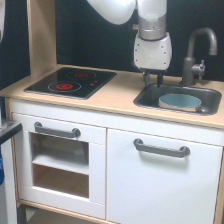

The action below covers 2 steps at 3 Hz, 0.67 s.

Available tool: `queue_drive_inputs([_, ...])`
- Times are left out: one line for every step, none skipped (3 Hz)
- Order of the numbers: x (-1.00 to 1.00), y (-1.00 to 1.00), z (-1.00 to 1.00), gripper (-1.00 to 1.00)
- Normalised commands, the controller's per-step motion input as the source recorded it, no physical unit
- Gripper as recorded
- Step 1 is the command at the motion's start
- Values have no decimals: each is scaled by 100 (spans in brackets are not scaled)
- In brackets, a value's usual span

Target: Place the pot in the sink

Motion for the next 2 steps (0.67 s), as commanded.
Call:
queue_drive_inputs([-22, -10, 54, 100])
queue_drive_inputs([-26, -10, 53, 100])
